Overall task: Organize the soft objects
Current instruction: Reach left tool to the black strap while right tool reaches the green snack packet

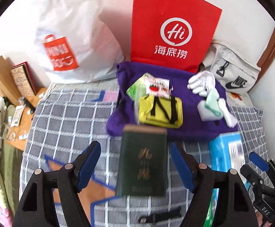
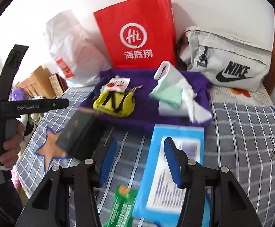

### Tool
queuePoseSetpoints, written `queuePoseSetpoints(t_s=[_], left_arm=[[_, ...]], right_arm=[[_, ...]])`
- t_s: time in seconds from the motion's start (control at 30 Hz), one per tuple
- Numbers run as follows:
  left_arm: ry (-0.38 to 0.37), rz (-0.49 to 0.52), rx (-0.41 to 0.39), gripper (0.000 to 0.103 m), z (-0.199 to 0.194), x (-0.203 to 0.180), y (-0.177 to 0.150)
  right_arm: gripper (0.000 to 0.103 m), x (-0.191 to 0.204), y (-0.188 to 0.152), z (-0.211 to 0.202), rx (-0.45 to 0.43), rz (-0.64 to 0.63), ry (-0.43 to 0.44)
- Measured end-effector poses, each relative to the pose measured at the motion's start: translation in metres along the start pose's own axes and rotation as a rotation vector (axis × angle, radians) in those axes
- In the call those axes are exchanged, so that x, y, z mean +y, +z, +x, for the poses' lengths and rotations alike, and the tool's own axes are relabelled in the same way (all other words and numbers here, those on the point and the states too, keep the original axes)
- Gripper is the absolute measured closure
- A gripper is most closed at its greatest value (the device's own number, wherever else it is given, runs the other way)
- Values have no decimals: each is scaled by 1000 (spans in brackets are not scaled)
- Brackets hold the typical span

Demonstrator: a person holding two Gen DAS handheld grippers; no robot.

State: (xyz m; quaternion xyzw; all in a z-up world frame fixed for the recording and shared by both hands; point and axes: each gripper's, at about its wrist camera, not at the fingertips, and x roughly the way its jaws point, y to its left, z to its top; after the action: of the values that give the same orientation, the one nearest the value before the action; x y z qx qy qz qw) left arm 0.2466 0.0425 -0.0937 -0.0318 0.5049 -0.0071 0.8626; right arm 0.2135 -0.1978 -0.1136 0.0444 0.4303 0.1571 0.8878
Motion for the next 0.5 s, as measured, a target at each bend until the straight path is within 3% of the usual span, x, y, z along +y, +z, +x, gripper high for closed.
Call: queuePoseSetpoints(t_s=[0.27,0.5], left_arm=[[60,3,-28,28,-33,15,-58],[49,-7,-4,28,-29,14,-112]], right_arm=[[52,22,-50,-26,6,4,-13],[52,31,-93,-35,30,-24,-22]])
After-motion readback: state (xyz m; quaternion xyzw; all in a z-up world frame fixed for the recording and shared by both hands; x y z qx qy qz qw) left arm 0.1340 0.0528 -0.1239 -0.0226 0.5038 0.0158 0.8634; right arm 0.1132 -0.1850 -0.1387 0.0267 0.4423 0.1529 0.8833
